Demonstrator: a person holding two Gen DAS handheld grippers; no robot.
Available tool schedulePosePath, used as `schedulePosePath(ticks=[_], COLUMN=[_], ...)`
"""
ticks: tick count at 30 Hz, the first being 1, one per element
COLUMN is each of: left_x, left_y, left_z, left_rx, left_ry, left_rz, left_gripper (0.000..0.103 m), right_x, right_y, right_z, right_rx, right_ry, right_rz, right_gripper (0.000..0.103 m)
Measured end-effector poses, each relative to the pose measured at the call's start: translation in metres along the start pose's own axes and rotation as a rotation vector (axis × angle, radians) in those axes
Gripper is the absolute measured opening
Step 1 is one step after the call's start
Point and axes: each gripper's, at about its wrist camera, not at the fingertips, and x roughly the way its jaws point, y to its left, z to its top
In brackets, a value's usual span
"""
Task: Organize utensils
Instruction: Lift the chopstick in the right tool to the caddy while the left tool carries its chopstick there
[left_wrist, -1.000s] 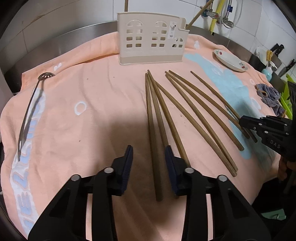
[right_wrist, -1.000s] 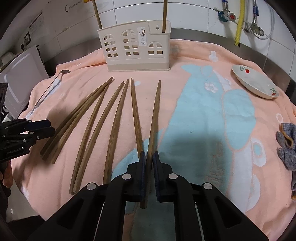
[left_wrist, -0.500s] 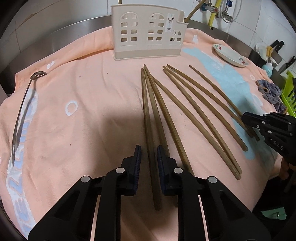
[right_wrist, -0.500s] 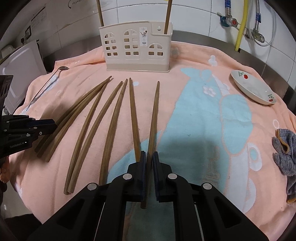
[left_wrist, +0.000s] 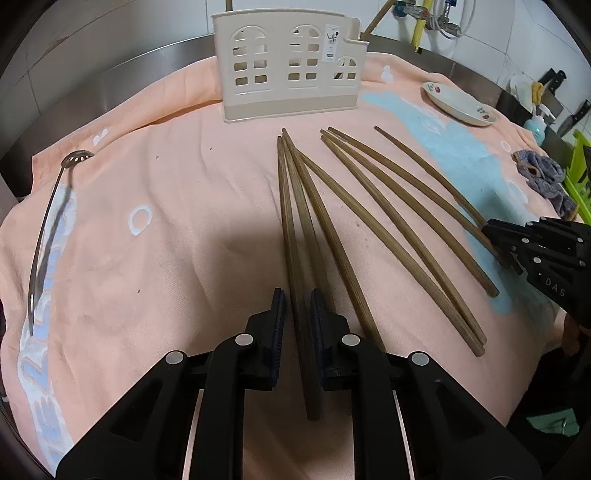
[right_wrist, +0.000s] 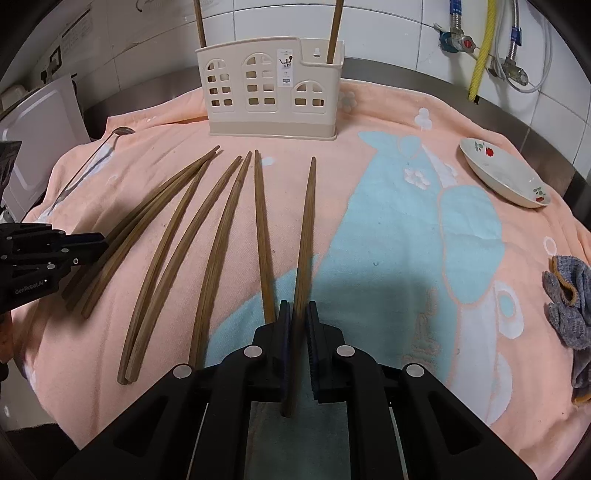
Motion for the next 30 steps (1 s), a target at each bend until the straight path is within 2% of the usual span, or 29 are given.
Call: schedulePosePath(ticks=[10,17,22,30], left_x=[0.002,-0.002,-0.016,-0.054], left_y=[0.001,0.0,0.003,0.006], left_z=[0.001,0.002,0.006,0.028], left_rx=[-0.004,0.0,-0.008,-0.005], left_ry=[0.0,-0.005,-0.04,-0.15], left_rz=[-0.006,0.004,0.004,0.0], left_gripper=[0.014,0.008,0.007,0.006], right_x=[-0.002,-0.028,-0.052,-0.083], right_y=[-0.001,0.002,0.005,0.008], right_z=[-0.002,0.006,0.018,0.051], right_rx=[0.002,-0.019,-0.043,-0.078], right_ry=[-0.013,-0.086,-0.149,-0.232], right_rz=[-0.006,-0.018,-0.017,0.025], right_gripper=[0.008,0.007,0.007,0.007])
